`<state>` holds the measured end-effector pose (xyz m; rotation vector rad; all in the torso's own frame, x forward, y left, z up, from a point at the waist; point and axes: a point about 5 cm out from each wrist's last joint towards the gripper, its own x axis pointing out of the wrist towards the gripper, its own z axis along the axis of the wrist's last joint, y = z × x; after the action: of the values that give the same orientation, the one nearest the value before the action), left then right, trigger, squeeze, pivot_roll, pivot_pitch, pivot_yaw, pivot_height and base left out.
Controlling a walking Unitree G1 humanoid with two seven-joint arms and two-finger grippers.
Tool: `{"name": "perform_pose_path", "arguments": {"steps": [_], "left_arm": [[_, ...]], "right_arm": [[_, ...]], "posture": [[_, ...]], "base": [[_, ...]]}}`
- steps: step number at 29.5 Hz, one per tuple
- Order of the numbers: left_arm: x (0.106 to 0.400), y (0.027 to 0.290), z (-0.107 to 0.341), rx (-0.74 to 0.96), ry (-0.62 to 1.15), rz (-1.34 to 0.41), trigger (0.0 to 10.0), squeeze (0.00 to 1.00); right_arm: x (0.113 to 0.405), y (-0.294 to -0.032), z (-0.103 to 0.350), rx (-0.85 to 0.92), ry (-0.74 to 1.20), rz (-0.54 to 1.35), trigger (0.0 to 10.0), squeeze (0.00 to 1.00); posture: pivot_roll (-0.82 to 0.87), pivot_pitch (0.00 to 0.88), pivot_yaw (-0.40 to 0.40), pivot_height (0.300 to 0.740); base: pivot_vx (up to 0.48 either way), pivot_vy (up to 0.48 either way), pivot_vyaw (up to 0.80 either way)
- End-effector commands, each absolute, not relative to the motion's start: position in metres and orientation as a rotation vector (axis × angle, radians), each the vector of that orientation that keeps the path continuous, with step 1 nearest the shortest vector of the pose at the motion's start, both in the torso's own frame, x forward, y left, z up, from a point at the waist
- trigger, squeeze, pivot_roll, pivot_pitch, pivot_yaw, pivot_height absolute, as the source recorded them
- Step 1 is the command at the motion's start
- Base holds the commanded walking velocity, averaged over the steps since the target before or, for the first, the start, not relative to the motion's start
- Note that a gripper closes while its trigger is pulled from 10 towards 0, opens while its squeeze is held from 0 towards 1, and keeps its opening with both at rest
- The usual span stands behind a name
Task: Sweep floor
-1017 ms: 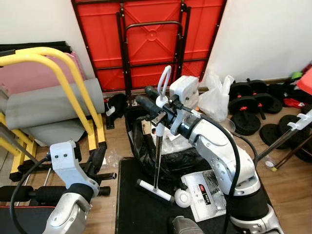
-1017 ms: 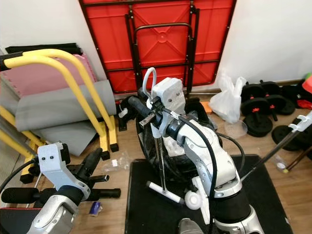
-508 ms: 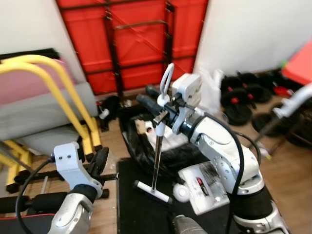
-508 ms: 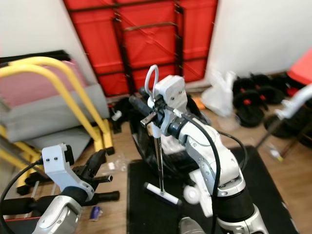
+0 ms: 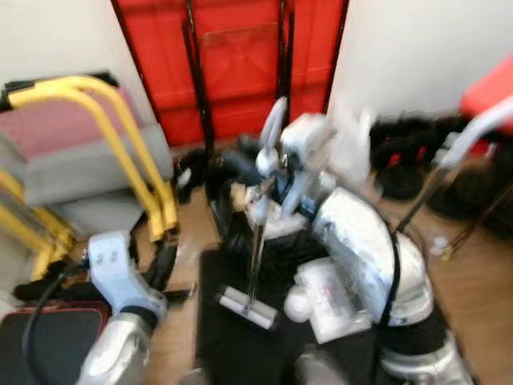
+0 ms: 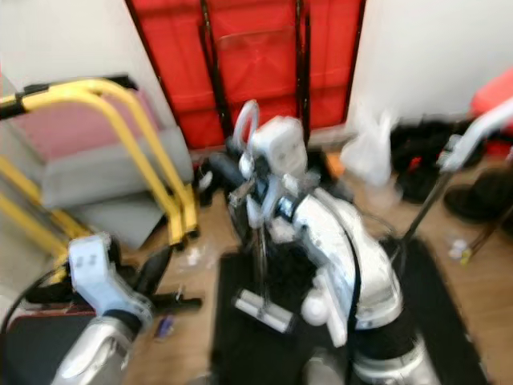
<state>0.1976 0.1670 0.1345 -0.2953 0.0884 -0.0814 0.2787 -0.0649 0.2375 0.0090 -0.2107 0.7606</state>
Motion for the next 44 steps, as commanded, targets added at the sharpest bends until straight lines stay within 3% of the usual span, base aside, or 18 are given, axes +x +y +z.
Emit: {"name": "perform_pose_path", "arguments": {"steps": [1, 38, 44], "left_arm": [[0.195, 0.172, 0.128, -0.282, 0.123, -0.062, 10.0, 0.00], [0.203, 0.172, 0.141, -0.144, 0.069, -0.121, 10.0, 0.00], [0.204, 0.170, 0.144, -0.115, 0.058, -0.141, 10.0, 0.00]], "right_arm": [[0.276, -0.061, 0.242, -0.007, -0.239, 0.775, 10.0, 0.00], [0.285, -0.073, 0.250, -0.061, -0.242, 0.790, 10.0, 0.00], [0.285, -0.076, 0.252, -0.065, -0.240, 0.819, 10.0, 0.00]], "posture": [[-0.15, 0.091, 0.005, 0.740], [-0.15, 0.089, 0.016, 0.740], [-0.14, 0.088, 0.018, 0.740]], "base": [[0.000, 0.000, 0.00], [0.000, 0.000, 0.00], [0.000, 0.000, 0.48]]}}
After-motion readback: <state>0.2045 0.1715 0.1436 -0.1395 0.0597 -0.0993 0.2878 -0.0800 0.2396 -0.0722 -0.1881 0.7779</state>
